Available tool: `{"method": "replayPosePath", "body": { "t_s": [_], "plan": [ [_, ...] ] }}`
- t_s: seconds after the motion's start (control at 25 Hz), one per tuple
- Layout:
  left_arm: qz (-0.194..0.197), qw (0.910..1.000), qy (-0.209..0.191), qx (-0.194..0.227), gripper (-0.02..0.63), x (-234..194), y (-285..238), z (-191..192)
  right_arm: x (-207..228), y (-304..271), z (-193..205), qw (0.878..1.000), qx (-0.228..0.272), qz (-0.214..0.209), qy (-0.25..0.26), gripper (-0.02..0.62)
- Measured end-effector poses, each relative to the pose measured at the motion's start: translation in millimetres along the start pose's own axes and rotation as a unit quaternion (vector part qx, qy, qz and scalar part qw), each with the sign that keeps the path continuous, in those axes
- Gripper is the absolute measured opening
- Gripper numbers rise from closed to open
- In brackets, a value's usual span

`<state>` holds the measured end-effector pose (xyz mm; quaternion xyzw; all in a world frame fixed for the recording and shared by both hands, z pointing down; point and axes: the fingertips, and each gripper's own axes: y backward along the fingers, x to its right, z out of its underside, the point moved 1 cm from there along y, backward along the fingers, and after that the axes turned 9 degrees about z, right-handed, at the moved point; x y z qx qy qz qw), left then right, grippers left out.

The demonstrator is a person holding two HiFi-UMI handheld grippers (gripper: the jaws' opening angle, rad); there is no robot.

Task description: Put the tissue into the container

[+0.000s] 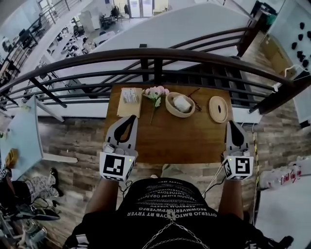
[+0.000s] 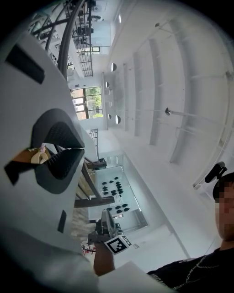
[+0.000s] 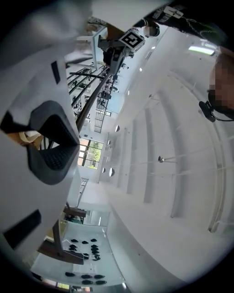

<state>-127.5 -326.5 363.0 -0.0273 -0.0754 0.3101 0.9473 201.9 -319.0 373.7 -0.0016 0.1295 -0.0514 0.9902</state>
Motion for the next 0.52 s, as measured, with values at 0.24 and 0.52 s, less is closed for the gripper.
{"method": "replayPosePath", "body": {
  "t_s": [0.24,0.52],
  "plan": [
    [0.008,0.9999,-0.012,0.002,0.031,3,12,0,-23,7,-7,1.0,0.009,-0.014,0.019,0.014],
    [0.015,0.9996,-0.008,-0.022,0.031,7,6,1,-36,-1,-18,0.999,0.016,-0.029,0.04,0.014]
  ]
}}
